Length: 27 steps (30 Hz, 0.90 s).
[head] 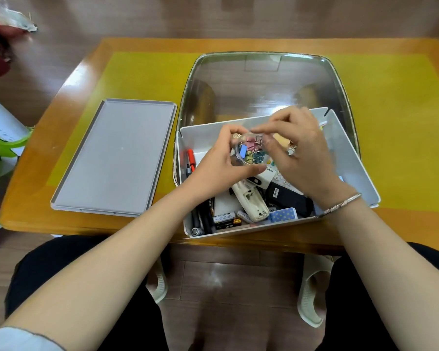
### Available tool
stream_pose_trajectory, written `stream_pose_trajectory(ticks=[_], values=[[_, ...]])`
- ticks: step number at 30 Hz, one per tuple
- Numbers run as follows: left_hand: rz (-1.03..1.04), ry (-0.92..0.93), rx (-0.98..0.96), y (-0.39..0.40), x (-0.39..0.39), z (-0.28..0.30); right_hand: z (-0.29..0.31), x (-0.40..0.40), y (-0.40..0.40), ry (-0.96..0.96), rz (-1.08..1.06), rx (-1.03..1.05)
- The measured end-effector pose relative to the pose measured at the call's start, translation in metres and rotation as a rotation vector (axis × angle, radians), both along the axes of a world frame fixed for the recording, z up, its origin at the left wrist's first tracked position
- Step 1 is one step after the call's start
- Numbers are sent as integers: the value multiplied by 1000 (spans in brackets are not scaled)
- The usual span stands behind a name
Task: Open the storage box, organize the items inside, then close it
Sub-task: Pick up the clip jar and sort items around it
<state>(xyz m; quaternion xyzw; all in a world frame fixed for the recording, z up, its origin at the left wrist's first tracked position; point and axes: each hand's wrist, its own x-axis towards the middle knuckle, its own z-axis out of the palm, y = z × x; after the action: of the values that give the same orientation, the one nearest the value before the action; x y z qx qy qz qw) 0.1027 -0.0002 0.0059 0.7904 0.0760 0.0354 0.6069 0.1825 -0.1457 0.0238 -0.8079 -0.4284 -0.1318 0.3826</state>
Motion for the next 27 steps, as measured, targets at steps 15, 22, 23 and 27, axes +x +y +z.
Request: stream_pose_trajectory(ticks=[15, 22, 23, 27], values=[[201, 140, -944, 1, 14, 7, -21, 62, -73, 356, -389, -464], [223, 159, -926, 2, 16, 3, -34, 53, -67, 317, -266, -768], [233, 160, -922, 2, 16, 4, -36, 53, -67, 327, -262, -795], [246, 156, -917, 2, 15, 7, -40, 56, -66, 336, -309, -814]])
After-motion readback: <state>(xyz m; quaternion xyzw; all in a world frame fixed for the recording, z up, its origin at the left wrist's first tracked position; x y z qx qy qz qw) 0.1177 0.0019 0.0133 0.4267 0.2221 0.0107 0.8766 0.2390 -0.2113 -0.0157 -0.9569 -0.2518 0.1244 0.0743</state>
